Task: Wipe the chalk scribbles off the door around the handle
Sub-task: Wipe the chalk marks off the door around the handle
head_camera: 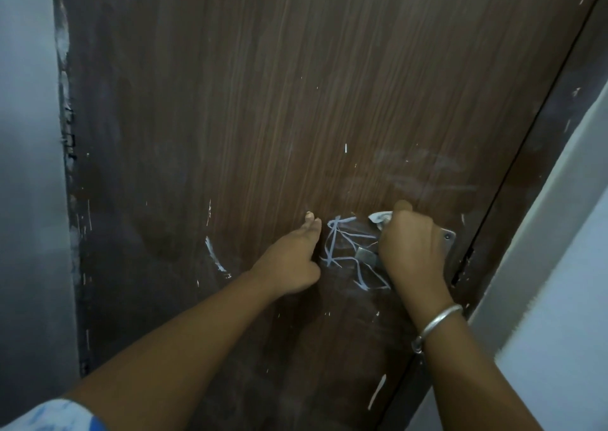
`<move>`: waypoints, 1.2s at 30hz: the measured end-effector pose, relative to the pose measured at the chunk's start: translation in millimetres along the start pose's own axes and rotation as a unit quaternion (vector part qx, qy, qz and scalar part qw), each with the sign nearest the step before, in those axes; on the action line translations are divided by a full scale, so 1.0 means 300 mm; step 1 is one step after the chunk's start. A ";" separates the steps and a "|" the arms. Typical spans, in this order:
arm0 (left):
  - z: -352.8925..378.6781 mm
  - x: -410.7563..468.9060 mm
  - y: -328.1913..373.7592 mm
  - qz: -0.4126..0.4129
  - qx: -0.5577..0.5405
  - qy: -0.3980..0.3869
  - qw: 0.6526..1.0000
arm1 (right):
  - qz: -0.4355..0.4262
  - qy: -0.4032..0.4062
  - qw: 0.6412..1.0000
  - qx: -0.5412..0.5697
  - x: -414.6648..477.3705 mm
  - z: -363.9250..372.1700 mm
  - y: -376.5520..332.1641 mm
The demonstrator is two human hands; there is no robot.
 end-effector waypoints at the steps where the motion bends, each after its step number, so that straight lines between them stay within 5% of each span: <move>1: 0.002 -0.001 0.008 -0.009 0.024 -0.007 1.000 | -0.014 0.004 1.000 0.000 0.004 0.001 -0.016; 6: 0.000 0.002 0.030 -0.058 0.163 -0.017 0.985 | -0.087 -0.020 0.996 -0.002 0.036 0.006 -0.141; 12: 0.013 0.016 0.037 -0.106 0.178 -0.038 0.977 | -0.140 -0.051 0.989 0.015 0.055 0.013 -0.215; 25: 0.015 0.031 0.028 -0.121 0.178 -0.061 0.975 | -0.016 -0.010 0.999 -0.026 -0.012 -0.035 0.069; 36: 0.017 0.041 0.018 -0.132 0.192 -0.082 0.969 | -0.031 -0.009 0.998 -0.045 0.001 -0.022 0.033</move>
Point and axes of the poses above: each hand's wrist, its own x-axis towards the middle knuckle, its own z-axis out of the palm, y = z × x, the point moved 4 cm from there along x, towards the middle knuckle, and after that the axes turned 9 degrees about -y, right-handed, at the moved point
